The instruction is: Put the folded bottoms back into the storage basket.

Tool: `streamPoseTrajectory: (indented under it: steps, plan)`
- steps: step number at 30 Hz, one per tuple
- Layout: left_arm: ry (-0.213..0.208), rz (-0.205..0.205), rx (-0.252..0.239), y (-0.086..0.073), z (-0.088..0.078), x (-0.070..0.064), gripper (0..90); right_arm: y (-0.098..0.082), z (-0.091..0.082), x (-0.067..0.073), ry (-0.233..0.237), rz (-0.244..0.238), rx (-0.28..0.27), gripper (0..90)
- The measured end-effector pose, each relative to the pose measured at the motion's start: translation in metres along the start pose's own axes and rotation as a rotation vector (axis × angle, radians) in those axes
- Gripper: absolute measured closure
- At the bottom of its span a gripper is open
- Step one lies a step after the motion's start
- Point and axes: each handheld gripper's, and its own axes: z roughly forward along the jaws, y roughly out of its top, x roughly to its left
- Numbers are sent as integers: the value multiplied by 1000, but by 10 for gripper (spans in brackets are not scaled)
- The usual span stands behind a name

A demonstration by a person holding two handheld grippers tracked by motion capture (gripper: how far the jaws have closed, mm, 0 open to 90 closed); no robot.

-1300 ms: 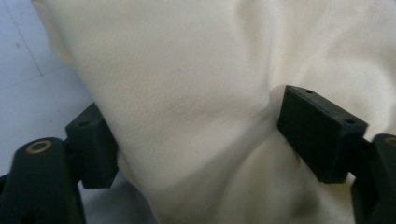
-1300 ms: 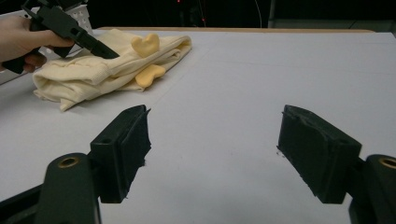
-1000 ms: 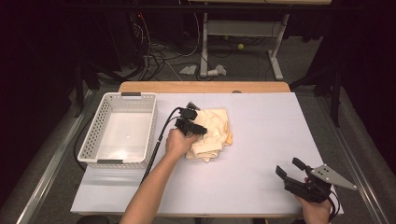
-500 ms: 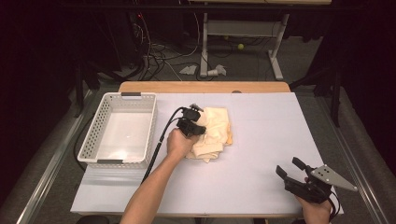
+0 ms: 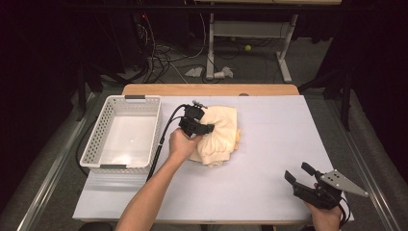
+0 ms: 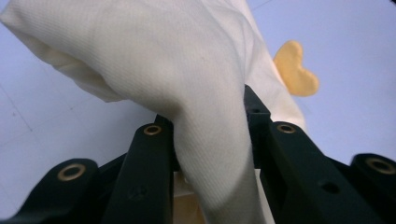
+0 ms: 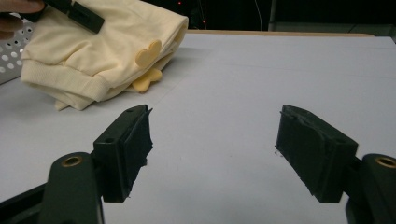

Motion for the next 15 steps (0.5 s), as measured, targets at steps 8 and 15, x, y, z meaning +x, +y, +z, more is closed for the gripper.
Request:
streamPoseTrajectory:
  steps: [8, 15]
  plan:
    - [18, 25, -9, 4, -21, -11, 690, 0, 0, 0, -6, 5, 1, 272]
    - [15, 30, -25, 2, -35, -12, 691, 0, -1, 0, 1, 5, -8, 267]
